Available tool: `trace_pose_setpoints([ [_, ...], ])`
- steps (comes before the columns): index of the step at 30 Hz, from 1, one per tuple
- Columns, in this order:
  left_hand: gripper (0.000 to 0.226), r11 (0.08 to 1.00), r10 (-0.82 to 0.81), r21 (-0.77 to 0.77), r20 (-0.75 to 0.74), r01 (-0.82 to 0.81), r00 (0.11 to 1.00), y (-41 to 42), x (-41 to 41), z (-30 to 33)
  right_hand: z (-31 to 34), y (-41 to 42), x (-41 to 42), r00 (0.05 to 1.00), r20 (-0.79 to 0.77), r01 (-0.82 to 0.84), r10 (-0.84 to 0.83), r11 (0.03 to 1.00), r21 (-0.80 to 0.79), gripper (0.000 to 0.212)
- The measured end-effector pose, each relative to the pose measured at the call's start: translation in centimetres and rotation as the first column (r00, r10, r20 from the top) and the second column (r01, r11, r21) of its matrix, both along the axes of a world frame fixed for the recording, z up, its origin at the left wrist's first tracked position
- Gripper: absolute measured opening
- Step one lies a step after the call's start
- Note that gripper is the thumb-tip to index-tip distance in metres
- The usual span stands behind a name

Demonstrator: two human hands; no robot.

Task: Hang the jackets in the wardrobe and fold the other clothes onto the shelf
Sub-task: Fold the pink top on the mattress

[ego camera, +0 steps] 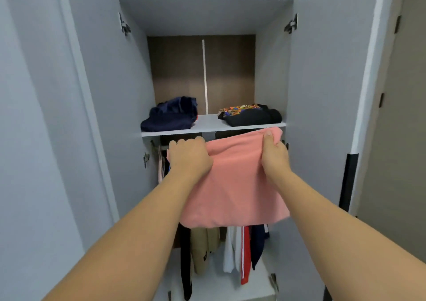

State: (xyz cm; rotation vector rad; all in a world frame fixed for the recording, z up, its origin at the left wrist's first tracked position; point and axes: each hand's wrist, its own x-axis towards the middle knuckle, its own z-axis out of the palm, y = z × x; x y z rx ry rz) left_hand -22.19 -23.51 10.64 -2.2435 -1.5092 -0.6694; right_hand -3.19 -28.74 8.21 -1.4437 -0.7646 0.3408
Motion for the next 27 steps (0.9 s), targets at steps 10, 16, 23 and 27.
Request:
trace_pose_setpoints([
  [10,0.011,0.977,0.161,0.121,0.098,-0.173,0.982,14.5,2.8,3.5,4.5,14.3,3.6,0.964,-0.066,-0.261,0.258,0.965,-0.03,0.012],
  [16,0.018,0.919,0.262,0.263,0.146,-0.292,0.954,23.2,6.1,9.8,10.3,23.3,7.8,0.912,0.229,-0.373,0.34,0.92,0.122,0.015],
  [23,0.014,0.872,0.193,0.411,0.208,-0.264,0.959,34.0,10.4,17.6,17.7,35.5,12.0,0.877,0.441,-0.332,0.191,0.905,0.266,0.028],
  [27,0.011,0.855,0.11,0.472,0.244,-0.217,0.964,41.4,14.2,20.5,19.9,42.2,15.4,0.883,0.468,-0.193,0.031,0.933,0.304,0.017],
])
